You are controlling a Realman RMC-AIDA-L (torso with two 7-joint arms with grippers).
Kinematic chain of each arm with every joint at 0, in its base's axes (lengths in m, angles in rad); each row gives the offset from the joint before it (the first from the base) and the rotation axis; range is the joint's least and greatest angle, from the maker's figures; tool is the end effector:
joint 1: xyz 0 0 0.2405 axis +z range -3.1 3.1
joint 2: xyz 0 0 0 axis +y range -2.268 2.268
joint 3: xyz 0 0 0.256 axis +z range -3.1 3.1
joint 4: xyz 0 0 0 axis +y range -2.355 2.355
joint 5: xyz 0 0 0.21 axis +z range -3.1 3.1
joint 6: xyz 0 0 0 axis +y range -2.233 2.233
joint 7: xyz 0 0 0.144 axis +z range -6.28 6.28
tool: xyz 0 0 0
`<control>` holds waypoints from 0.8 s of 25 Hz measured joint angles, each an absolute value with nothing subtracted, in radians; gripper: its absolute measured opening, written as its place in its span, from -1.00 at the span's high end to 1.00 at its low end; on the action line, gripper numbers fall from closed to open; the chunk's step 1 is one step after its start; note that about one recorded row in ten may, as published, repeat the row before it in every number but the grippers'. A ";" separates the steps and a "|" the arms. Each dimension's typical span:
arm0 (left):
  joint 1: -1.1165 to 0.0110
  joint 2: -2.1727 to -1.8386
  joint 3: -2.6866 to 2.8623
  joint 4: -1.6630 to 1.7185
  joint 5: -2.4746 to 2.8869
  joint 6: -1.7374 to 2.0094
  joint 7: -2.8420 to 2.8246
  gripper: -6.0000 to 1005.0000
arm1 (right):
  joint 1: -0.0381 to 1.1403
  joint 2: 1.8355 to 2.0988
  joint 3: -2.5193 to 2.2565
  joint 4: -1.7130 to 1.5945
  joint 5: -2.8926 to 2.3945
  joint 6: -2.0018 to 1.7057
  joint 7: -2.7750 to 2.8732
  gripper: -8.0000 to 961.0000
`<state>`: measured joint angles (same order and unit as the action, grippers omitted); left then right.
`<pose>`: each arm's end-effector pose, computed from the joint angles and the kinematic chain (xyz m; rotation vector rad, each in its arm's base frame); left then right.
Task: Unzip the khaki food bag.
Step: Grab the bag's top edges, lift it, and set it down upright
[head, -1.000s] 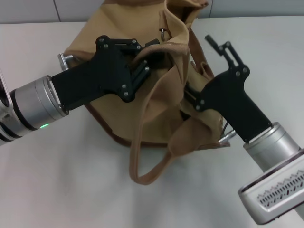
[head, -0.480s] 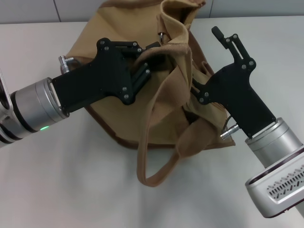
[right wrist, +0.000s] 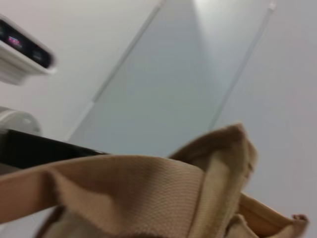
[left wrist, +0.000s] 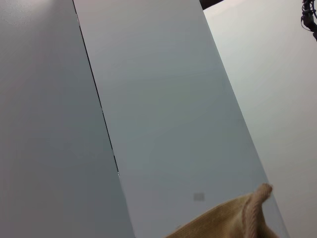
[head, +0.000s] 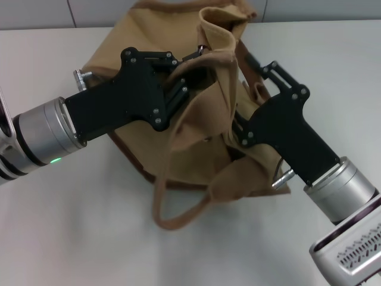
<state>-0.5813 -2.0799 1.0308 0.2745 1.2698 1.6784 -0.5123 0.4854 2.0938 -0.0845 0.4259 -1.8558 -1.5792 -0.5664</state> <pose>-0.2042 0.3143 -0.0303 -2.3815 0.2269 -1.2159 0.2103 0.2549 -0.0904 -1.8532 -0.3258 0.8388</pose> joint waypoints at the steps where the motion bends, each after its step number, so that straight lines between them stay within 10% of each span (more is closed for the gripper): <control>1: -0.581 -2.080 1.031 0.274 1.270 1.678 -0.512 0.83 | 0.484 2.094 -0.082 0.423 -1.869 -1.579 -0.566 -0.50; 20: -0.588 -2.080 1.031 0.259 1.269 1.689 -0.512 0.83 | 0.485 2.094 -0.080 0.413 -1.883 -1.571 -0.566 0.93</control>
<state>-0.5875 -2.0801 1.0309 0.2591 1.2686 1.6887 -0.5123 0.4852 2.0939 -0.0798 0.4132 -1.8827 -1.5709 -0.5659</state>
